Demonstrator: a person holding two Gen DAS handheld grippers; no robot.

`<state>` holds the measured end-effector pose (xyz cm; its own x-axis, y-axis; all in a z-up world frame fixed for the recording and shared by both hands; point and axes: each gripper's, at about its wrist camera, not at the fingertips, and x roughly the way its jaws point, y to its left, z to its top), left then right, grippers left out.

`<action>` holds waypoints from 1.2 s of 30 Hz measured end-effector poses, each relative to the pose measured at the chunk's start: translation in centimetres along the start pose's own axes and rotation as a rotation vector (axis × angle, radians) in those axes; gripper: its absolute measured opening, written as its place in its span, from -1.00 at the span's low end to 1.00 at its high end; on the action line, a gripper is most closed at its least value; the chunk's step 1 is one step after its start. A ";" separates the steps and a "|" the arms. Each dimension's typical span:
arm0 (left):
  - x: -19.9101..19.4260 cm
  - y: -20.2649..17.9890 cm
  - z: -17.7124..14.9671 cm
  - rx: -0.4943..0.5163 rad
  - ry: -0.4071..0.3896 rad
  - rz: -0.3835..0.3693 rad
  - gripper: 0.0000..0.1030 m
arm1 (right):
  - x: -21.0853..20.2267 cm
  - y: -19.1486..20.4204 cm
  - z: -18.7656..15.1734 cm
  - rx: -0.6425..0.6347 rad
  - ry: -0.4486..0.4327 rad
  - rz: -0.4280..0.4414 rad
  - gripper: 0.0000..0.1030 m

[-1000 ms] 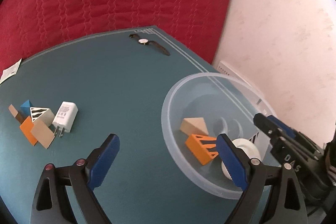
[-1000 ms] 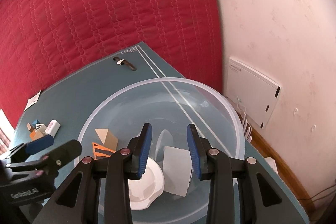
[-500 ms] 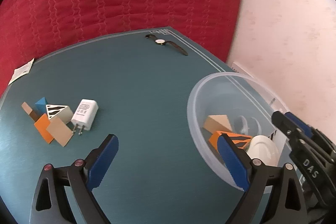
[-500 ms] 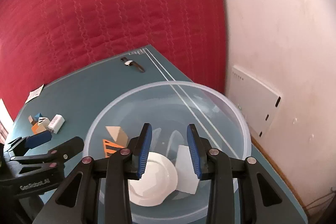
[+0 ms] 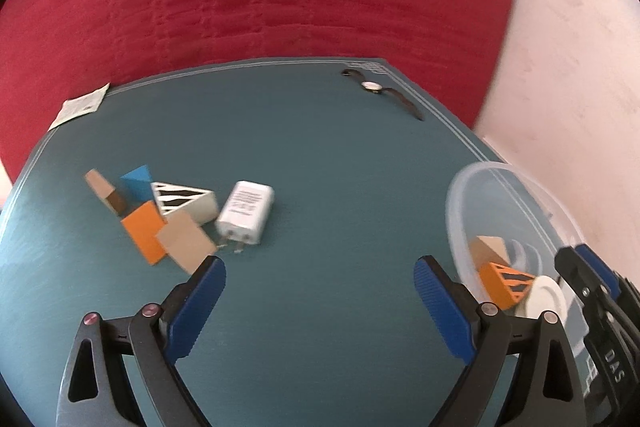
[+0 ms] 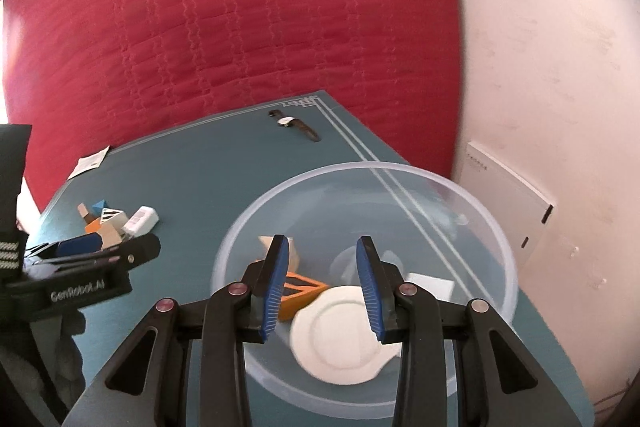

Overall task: Organize rigid objects
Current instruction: 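Move both grippers away from the bowl back to the block pile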

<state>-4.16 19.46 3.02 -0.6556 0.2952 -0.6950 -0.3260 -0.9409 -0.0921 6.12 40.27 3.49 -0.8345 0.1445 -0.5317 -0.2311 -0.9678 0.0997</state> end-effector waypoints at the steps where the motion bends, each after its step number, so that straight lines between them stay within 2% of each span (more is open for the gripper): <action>1: 0.0 0.4 0.1 -0.007 0.001 0.004 0.89 | 0.0 0.4 0.0 -0.006 0.003 0.009 -0.27; 4: 0.0 1.7 0.1 -0.027 0.003 0.026 0.89 | 0.0 1.3 -0.1 -0.018 0.010 0.040 -0.16; 16: 0.2 7.0 0.1 -0.113 0.019 0.096 0.89 | 0.2 6.7 -0.2 -0.116 0.037 0.158 -0.14; 25: 0.3 10.2 0.1 -0.156 0.022 0.164 0.89 | 0.8 9.4 -0.5 -0.145 0.101 0.246 -0.09; 36: 1.7 10.3 0.7 -0.161 0.033 0.197 0.89 | 1.7 11.1 -1.8 -0.163 0.156 0.285 -0.09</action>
<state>-9.13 10.35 1.38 -0.6720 0.1002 -0.7337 -0.0800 -0.9948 -0.0626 3.07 29.41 2.15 -0.7648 -0.1570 -0.6248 0.0934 -0.9866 0.1336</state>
